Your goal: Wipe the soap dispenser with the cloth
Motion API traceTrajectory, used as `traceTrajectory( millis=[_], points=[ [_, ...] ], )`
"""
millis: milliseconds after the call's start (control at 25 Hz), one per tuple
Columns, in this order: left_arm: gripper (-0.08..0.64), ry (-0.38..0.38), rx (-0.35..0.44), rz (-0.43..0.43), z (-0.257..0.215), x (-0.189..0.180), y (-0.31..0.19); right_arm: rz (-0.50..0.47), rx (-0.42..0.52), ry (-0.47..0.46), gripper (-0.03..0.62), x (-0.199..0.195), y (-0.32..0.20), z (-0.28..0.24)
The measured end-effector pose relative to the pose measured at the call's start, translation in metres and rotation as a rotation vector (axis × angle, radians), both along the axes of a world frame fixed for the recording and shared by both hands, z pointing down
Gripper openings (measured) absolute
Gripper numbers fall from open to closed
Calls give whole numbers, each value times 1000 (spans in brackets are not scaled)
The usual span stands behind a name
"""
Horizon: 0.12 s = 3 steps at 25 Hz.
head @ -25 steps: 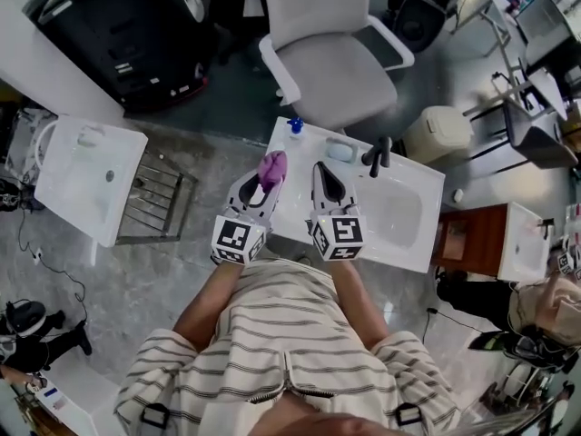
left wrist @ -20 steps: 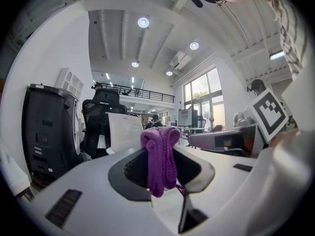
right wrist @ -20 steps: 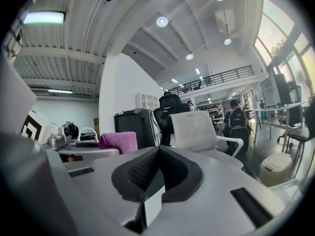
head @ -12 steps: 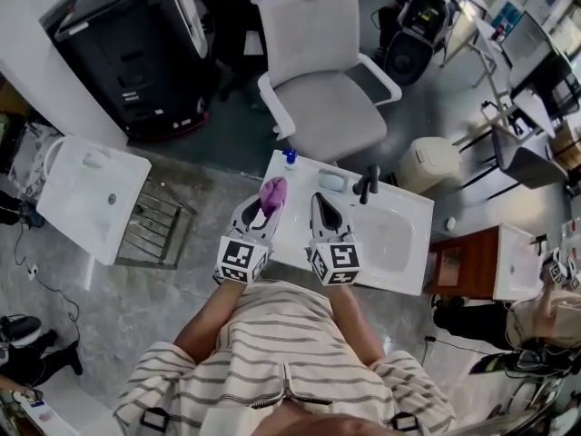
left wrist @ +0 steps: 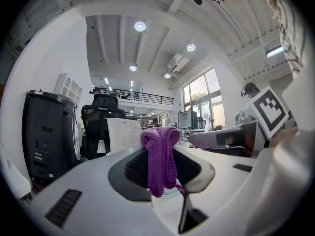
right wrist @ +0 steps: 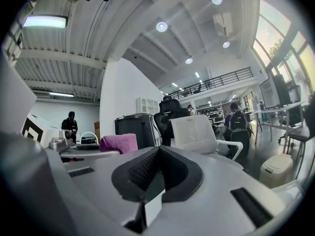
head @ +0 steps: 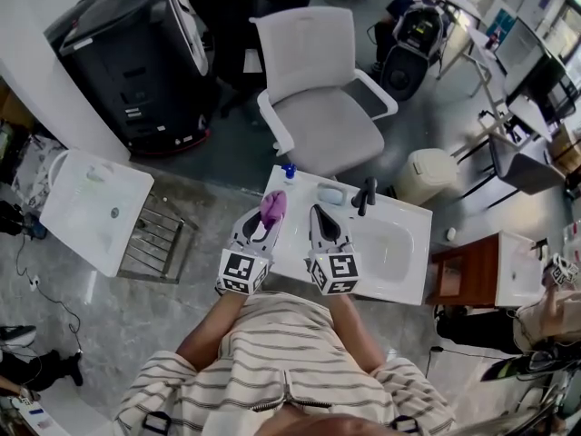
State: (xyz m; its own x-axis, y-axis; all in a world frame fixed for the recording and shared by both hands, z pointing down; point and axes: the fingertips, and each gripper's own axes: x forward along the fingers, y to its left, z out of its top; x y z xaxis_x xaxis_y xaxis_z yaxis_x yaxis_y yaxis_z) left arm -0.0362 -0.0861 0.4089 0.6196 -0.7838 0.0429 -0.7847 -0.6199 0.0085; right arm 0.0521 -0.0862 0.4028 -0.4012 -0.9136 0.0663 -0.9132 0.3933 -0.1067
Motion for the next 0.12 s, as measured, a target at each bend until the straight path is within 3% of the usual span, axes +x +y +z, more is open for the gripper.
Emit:
traceTrajectory(
  millis=[120],
  points=[
    [109, -1, 2, -1, -1, -2, 4, 7, 3, -1, -8, -1, 3, -2]
  ],
)
